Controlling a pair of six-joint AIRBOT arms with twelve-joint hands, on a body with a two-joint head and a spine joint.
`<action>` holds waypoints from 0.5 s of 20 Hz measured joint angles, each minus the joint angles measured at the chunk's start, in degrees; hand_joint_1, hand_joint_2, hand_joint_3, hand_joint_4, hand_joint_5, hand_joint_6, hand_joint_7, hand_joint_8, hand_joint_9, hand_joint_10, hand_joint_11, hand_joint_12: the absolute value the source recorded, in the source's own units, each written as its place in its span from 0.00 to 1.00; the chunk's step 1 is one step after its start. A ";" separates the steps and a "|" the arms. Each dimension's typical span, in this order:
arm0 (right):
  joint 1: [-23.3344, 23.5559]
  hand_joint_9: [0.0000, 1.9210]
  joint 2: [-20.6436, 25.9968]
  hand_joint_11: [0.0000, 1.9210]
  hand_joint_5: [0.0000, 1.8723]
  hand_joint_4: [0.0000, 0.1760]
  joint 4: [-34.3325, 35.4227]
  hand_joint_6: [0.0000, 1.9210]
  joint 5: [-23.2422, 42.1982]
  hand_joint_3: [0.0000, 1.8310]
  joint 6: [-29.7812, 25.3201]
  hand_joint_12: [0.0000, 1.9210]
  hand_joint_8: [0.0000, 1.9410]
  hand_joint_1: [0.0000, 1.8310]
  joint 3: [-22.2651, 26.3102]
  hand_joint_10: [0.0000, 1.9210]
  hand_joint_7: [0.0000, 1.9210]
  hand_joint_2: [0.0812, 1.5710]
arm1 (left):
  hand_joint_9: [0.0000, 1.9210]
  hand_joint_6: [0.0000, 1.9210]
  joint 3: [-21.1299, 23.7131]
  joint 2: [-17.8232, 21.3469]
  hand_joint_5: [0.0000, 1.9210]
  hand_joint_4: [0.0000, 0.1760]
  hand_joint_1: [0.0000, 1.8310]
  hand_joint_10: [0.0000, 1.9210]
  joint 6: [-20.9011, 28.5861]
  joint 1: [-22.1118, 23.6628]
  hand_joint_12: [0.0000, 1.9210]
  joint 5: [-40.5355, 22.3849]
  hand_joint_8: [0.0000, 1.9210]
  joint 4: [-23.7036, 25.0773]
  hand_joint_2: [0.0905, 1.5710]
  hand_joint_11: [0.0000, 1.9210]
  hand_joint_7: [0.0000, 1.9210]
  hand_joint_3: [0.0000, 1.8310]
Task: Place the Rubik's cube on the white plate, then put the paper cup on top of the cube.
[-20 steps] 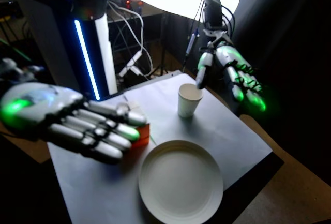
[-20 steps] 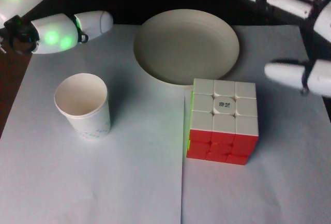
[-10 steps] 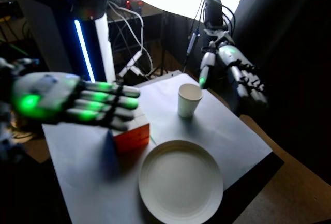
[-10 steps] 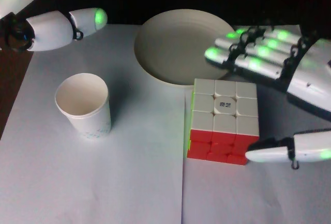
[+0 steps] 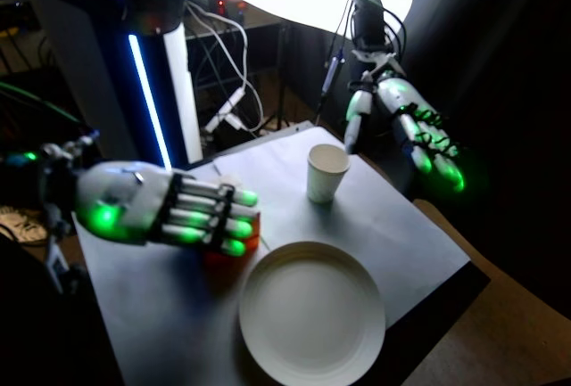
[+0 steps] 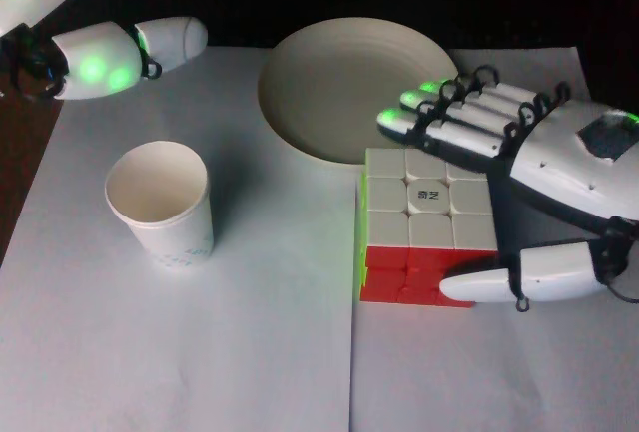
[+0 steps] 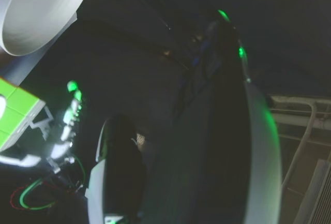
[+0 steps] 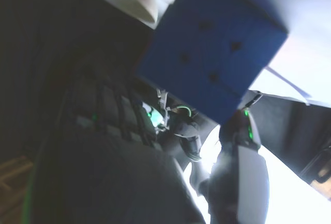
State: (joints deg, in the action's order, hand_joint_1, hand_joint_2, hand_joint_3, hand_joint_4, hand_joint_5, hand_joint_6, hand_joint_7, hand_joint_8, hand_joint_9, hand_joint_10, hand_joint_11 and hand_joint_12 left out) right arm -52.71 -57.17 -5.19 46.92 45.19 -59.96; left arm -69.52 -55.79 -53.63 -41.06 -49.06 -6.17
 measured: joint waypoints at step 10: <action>0.00 0.31 -0.09 0.37 0.17 0.00 0.59 0.91 2.56 0.03 -0.09 1.00 0.94 0.66 2.32 1.00 0.26 0.88 | 0.00 0.00 0.00 0.00 0.02 0.70 0.17 0.00 0.02 -0.02 0.13 -0.04 0.00 -0.11 0.81 0.00 0.00 0.00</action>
State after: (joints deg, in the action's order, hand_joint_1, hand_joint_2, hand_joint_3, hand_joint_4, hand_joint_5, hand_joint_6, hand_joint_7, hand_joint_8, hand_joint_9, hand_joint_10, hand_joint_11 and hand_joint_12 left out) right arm -52.71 -57.25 -4.60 49.47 45.10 -57.65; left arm -69.52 -55.79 -53.60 -41.08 -49.10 -6.28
